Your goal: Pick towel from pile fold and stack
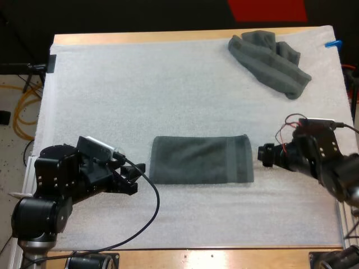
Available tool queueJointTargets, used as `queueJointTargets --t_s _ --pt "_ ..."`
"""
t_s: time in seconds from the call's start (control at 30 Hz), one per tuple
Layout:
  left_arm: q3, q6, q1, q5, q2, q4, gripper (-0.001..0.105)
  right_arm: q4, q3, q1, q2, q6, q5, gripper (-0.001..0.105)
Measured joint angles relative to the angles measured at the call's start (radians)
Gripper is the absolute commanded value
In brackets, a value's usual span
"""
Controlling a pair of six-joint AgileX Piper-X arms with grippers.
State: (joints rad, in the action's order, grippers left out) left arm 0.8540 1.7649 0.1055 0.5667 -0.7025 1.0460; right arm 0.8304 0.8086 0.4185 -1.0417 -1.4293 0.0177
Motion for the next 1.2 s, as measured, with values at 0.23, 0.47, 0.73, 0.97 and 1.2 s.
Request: queueJointTargets --t_s 0.23,0.47,0.73,0.97,1.2 --pt "0.000 0.036 0.000 0.030 -0.005 0.000 0.057 -0.139 0.000 -0.168 -0.245 -0.032 0.220 0.079" --pt "0.000 0.038 0.000 0.034 -0.005 0.000 0.057 -0.282 0.000 -0.253 -0.483 -0.050 0.469 0.079" --pt "0.000 0.057 0.000 0.062 -0.005 0.000 0.057 -0.374 0.000 -0.239 -0.618 -0.051 0.599 0.079" --pt "0.000 0.059 0.000 0.067 -0.005 0.000 0.057 -0.389 0.006 -0.212 -0.640 -0.049 0.668 0.079" --pt "0.000 0.061 0.000 0.067 -0.005 0.000 0.057 -0.385 0.017 -0.100 -0.658 -0.045 0.676 0.079"
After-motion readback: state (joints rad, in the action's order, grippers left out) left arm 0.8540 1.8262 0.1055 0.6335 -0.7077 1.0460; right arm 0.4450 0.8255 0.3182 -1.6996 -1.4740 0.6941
